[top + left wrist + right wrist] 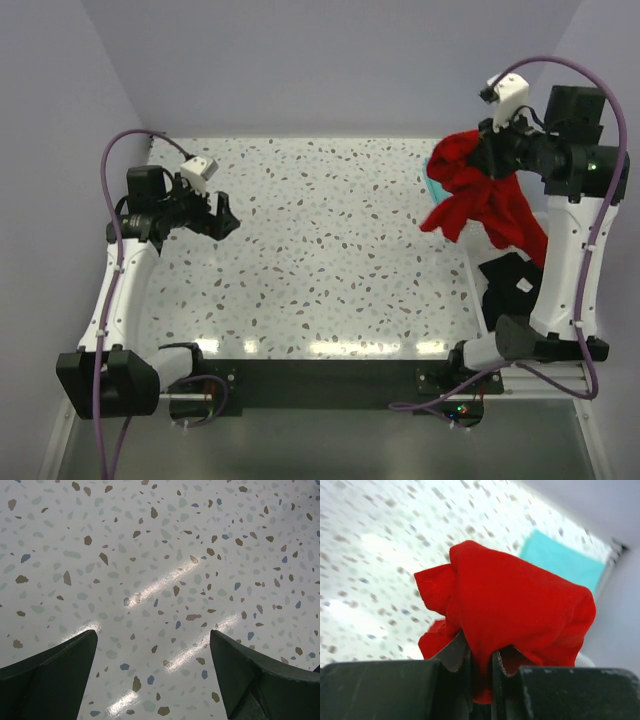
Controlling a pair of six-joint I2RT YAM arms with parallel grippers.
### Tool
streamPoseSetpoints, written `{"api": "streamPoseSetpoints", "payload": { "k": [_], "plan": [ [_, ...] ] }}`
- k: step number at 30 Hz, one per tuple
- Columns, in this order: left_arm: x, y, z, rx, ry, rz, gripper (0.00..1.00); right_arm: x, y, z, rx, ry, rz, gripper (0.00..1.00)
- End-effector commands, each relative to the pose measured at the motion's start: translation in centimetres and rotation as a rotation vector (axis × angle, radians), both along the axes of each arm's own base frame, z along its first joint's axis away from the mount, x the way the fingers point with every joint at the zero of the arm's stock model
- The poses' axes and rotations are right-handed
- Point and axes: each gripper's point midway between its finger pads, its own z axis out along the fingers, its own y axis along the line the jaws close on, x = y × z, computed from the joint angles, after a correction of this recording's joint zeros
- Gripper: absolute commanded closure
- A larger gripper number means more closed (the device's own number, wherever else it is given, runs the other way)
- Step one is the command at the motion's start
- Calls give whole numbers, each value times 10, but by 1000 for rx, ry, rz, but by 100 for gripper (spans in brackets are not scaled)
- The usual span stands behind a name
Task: Fold and stack the t-shirts
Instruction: Move the tshirt to the center of the board
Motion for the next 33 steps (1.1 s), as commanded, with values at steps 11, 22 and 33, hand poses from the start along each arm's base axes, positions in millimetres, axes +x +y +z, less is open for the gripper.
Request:
{"api": "streamPoseSetpoints", "payload": {
  "k": [11,22,33],
  "plan": [
    [9,0,44,-54,-66,48,0,-11,252,118,364,-249,628,100],
    [-3,1,48,8,-110,-17,0,66,154,-64,318,93,207,19],
    [12,24,-36,198,54,-94,0,-17,137,-214,49,516,304,24]
  ]
}}
